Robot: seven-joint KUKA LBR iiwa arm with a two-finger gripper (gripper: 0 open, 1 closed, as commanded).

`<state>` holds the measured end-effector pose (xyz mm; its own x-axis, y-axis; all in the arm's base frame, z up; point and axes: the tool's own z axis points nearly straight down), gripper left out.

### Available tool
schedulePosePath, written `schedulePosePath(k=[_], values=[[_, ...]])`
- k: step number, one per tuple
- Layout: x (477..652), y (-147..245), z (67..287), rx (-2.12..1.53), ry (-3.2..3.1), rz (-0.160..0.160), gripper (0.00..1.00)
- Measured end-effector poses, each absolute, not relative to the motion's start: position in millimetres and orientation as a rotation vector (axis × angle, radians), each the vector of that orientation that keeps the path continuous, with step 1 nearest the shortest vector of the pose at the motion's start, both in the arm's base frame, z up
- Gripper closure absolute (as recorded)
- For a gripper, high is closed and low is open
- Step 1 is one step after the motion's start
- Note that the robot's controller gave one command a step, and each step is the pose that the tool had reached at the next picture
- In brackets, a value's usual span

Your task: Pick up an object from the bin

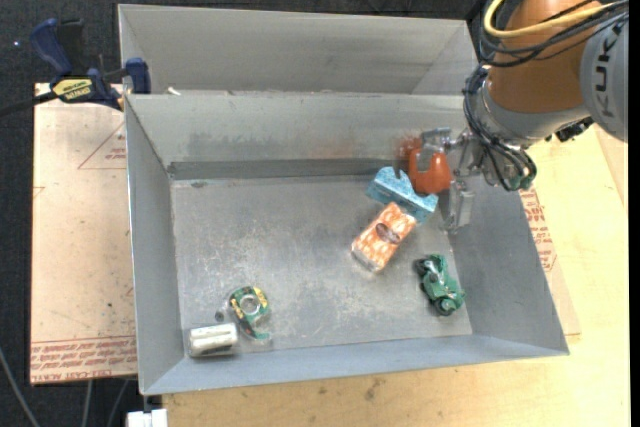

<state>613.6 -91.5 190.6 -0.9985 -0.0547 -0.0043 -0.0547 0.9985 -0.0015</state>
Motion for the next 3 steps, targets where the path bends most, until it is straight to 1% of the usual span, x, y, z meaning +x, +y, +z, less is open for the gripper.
schedulePosePath(k=[1,2,3], values=[[611.9,-65.6,170.4,-0.207,3.133,0.007,0.00],[612.5,-74.8,162.0,-0.222,3.126,0.001,0.00],[615.5,-83.8,132.5,-0.379,3.124,0.006,0.00]])
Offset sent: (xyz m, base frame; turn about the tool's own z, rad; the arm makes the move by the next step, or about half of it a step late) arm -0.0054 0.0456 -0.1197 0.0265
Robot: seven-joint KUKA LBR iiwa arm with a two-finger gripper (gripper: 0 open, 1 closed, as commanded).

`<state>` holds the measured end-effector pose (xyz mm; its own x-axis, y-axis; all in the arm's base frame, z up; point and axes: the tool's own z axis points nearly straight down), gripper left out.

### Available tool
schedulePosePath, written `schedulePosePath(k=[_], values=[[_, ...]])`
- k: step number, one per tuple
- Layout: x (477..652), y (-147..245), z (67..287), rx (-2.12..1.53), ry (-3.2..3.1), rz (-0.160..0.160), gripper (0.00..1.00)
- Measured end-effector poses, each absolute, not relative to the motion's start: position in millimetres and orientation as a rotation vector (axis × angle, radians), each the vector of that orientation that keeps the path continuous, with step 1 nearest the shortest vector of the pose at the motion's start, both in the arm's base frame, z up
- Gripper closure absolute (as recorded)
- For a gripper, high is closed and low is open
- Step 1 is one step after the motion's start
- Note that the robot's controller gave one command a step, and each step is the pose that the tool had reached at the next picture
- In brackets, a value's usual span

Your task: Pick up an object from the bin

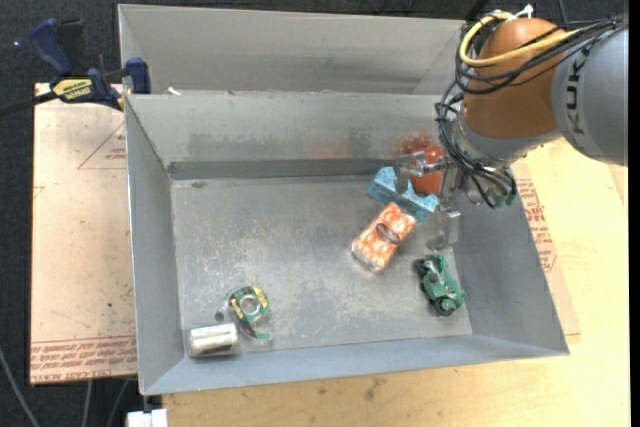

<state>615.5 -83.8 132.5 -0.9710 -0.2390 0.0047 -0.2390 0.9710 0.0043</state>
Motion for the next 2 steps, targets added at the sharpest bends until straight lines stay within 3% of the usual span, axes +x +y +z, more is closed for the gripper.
schedulePosePath(k=[1,2], values=[[625.7,-67.5,109.9,0.664,-3.081,0.007,0.00],[632.8,-53.7,82.6,0.703,-3.062,-0.006,0.00]])
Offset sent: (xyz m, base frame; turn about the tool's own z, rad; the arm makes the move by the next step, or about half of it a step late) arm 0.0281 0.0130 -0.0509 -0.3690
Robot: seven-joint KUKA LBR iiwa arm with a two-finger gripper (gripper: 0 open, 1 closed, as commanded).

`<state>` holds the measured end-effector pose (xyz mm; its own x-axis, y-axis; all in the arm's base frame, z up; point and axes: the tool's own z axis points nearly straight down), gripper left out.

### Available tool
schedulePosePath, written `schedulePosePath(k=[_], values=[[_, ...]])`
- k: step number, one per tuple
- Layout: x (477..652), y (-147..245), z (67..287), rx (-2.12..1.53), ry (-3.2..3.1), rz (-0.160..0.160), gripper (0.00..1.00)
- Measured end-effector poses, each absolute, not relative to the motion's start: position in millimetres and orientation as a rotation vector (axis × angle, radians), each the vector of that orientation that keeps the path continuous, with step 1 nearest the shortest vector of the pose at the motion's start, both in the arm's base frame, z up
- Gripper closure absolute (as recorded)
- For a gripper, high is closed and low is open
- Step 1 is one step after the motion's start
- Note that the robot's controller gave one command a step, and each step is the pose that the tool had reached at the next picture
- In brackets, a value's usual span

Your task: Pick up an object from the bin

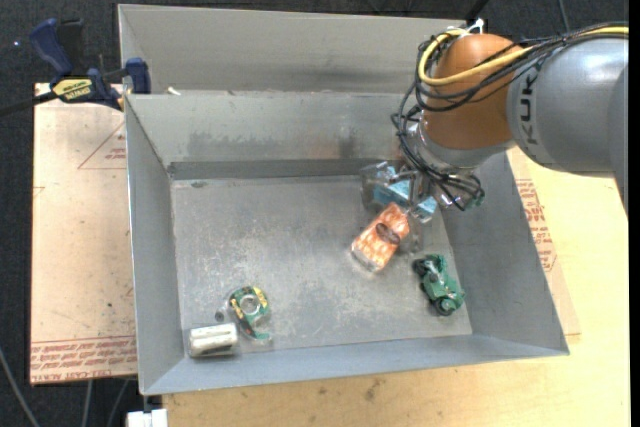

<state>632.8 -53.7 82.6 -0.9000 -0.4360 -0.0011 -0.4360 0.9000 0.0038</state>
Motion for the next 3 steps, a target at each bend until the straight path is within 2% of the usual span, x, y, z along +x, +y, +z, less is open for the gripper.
schedulePosePath(k=[1,3], values=[[644.1,-78.0,75.2,-0.777,3.028,-0.001,1.00],[644.1,-78.1,75.2,-0.776,3.028,0.000,1.00]])
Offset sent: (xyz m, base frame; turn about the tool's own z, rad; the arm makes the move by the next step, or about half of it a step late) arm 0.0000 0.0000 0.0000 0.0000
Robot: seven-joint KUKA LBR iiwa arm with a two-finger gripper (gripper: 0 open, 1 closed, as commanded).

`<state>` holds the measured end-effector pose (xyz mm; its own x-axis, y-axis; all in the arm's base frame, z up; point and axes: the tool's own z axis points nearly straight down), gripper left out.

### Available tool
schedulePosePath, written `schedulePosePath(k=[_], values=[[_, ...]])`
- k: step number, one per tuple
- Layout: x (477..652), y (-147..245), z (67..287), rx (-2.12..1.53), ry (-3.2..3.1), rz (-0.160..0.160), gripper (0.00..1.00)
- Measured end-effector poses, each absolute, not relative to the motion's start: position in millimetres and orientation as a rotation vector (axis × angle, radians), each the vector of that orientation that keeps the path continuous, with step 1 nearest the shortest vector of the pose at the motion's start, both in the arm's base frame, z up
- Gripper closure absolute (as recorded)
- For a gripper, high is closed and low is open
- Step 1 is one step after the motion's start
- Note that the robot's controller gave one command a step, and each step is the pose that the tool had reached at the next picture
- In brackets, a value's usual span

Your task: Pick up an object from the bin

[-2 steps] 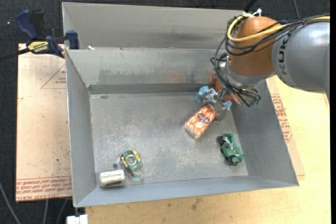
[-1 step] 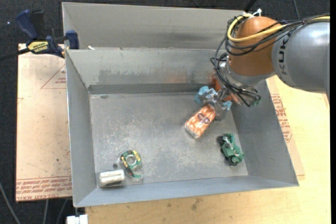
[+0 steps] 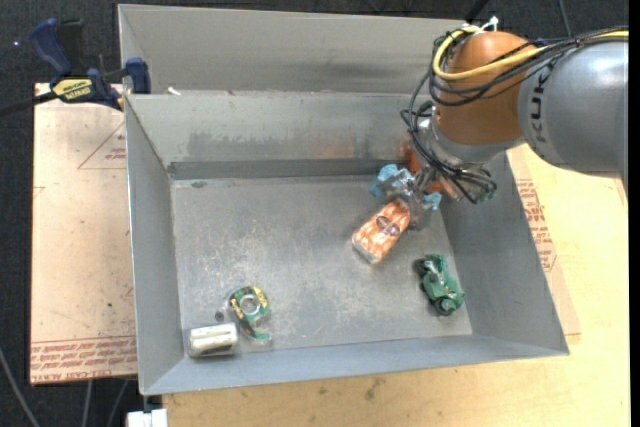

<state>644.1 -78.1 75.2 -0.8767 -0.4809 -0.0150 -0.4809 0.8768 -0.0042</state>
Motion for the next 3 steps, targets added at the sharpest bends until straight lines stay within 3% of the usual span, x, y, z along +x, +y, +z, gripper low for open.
schedulePosePath(k=[3], values=[[644.1,-78.2,75.2,-0.775,3.028,0.000,1.00]])
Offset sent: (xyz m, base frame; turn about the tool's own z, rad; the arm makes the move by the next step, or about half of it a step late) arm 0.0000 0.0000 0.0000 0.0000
